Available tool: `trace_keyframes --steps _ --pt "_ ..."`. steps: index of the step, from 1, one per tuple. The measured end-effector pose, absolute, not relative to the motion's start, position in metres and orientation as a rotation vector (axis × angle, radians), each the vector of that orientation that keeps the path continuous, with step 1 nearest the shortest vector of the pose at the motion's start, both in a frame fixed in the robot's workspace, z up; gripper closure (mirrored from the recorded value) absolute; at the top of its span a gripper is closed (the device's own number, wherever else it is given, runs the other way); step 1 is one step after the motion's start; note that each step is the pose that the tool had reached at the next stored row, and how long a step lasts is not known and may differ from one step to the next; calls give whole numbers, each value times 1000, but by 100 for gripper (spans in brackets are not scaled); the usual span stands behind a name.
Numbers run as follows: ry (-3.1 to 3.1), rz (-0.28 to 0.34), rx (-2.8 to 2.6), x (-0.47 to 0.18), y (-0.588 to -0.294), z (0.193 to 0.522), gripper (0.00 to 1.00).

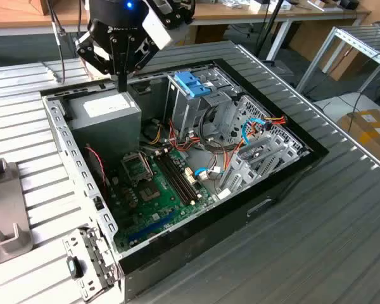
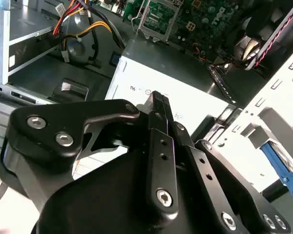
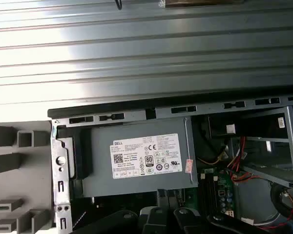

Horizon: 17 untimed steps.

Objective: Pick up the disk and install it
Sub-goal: 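Reach for the disk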

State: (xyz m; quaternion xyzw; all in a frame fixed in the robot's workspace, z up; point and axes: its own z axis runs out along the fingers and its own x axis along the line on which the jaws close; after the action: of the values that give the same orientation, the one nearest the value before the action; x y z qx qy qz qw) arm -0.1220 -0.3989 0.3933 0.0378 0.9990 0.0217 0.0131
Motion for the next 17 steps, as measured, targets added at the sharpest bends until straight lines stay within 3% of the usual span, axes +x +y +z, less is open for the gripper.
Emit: trace_keyframes --steps 17 --pt "3113 68 118 -127 -399 393 90"
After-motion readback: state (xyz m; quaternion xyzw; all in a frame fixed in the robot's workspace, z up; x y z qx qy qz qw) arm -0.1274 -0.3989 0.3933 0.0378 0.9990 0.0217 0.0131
